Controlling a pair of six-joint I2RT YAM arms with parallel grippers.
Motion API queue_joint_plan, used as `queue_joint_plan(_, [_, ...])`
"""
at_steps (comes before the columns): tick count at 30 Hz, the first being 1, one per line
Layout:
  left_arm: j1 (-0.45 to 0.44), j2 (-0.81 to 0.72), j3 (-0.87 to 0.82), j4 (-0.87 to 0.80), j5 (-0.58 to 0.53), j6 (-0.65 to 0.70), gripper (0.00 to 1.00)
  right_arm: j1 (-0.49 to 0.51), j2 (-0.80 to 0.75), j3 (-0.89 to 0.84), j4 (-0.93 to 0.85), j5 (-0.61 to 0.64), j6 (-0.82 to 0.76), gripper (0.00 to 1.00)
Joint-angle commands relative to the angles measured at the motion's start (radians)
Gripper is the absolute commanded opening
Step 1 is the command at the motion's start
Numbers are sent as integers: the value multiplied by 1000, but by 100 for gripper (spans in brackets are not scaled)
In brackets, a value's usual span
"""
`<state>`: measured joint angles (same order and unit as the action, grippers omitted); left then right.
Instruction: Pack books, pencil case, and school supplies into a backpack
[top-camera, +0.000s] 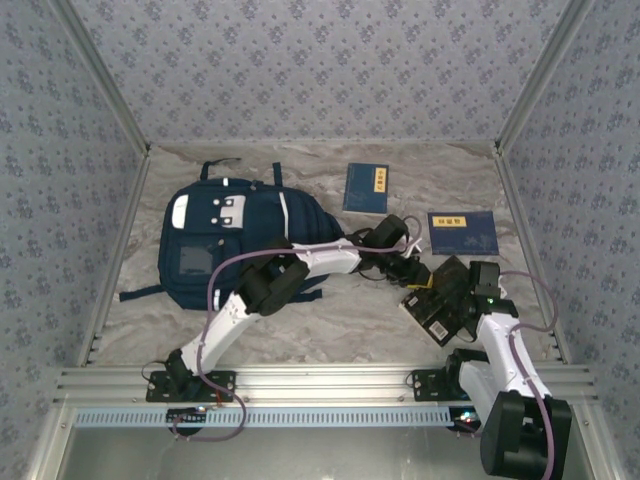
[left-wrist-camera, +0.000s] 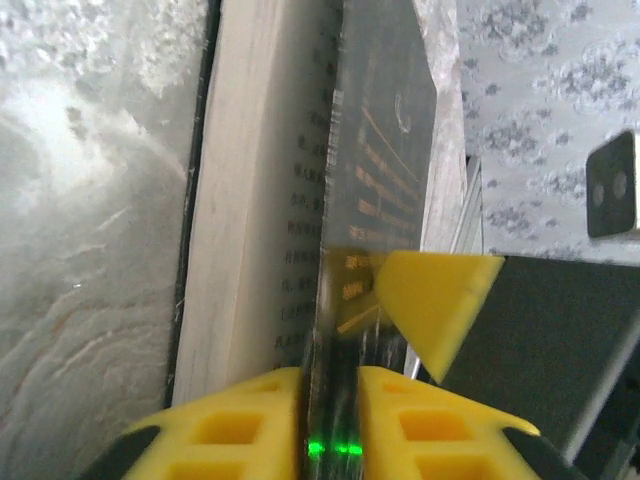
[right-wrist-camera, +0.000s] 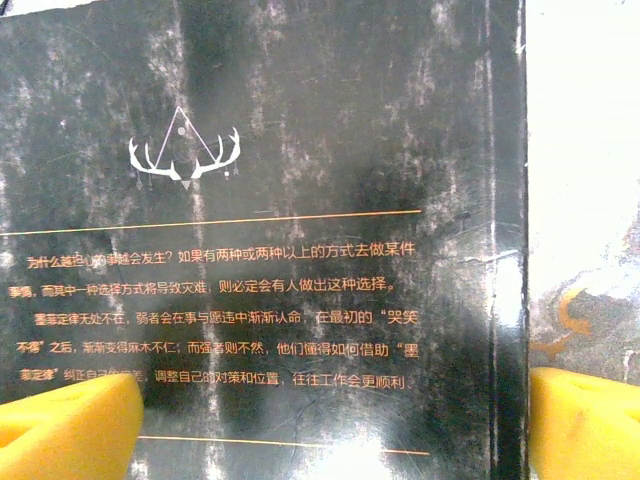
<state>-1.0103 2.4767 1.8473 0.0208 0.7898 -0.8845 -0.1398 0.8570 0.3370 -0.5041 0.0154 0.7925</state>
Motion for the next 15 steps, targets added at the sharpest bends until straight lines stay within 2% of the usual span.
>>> queue_joint_plan(1, [-14,2,33,-77,-6,74,0,28,19,-66,278,-459,47,96])
queue_joint_plan(5, [12,-92,-69,-96,-48,133,0,40,-75,-10,169,-401,14,98])
queue_joint_plan(9, [64,-231,-276,19,-66,124,0,51,-192,29,69,-337,1,100])
queue_joint_plan(12, [86,-330,-377,56,-68,153,0,54,-219,34,67,-356,-4,100])
queue_joint_plan(15, [90,-408,-442,64,-73,197,0,56,-211,6,151,-430,-11,100])
